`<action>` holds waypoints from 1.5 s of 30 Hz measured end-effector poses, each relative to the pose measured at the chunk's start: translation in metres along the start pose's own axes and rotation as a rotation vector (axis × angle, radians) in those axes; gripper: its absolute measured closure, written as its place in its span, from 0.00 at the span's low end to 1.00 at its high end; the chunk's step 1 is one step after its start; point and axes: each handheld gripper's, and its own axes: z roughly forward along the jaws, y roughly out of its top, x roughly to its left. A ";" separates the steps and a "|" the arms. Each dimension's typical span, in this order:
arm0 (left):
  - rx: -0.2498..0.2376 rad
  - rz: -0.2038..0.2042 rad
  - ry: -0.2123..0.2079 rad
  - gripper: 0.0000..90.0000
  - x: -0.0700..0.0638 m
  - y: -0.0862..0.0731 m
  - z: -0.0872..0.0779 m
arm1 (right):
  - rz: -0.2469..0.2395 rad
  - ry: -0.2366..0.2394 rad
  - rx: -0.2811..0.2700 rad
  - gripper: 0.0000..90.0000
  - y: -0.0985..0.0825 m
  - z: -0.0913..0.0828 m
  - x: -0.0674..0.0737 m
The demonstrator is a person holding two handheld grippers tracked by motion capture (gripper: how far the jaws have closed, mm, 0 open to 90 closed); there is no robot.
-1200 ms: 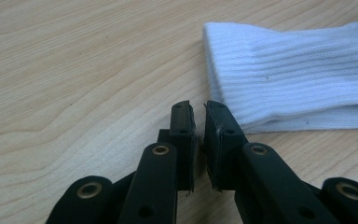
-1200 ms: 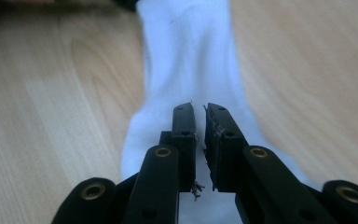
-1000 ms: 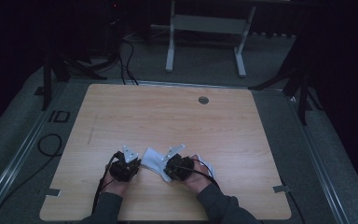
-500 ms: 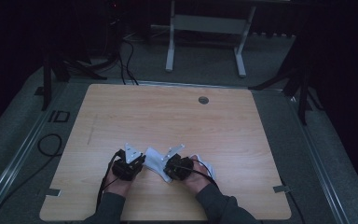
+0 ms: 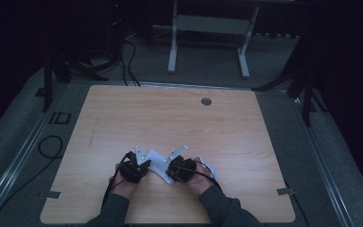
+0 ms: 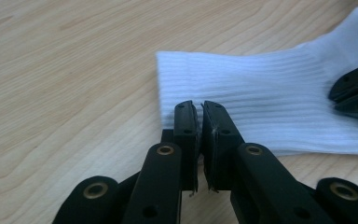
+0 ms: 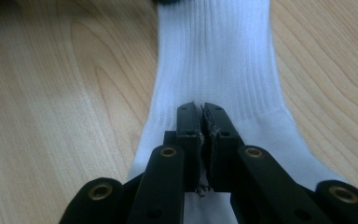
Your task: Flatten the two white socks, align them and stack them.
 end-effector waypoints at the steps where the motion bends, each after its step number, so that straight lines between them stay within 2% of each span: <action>1: 0.008 0.015 0.006 0.94 0.000 0.000 0.000 | 0.000 0.001 -0.002 0.95 0.000 0.000 0.000; 9: 0.019 0.013 0.008 0.94 -0.001 0.000 0.001 | -0.006 0.012 -0.008 0.95 -0.002 -0.001 -0.003; 13: 0.029 0.023 0.023 0.95 -0.005 -0.001 -0.001 | -0.011 0.006 -0.012 0.95 -0.004 -0.002 -0.010; 19: 0.027 0.009 0.019 0.95 -0.006 -0.002 -0.002 | -0.016 0.012 -0.015 0.93 -0.004 -0.003 -0.013; 21: 0.029 0.004 0.020 0.95 -0.006 -0.002 -0.002 | -0.009 0.014 -0.023 0.91 -0.005 -0.007 -0.014; 25: 0.029 -0.013 0.021 0.95 -0.005 -0.004 -0.004 | 0.000 -0.016 -0.052 0.88 -0.007 -0.024 -0.020; 33: 0.029 -0.015 0.019 0.95 -0.004 -0.004 -0.004 | 0.097 -0.108 -0.113 0.89 -0.015 -0.071 -0.052; 36: 0.028 -0.019 0.019 0.95 -0.004 -0.005 -0.004 | 0.126 -0.126 -0.117 0.87 -0.019 -0.082 -0.060; 40: 0.030 -0.017 0.019 0.95 -0.004 -0.005 -0.005 | 0.160 -0.155 -0.095 0.83 -0.033 -0.085 -0.065; 42: 0.029 -0.018 0.017 0.95 -0.004 -0.005 -0.005 | 0.201 -0.202 -0.088 0.84 -0.043 -0.084 -0.071; 45: 0.027 -0.022 0.015 0.95 -0.004 -0.005 -0.005 | 0.272 -0.213 -0.072 0.87 -0.060 -0.081 -0.083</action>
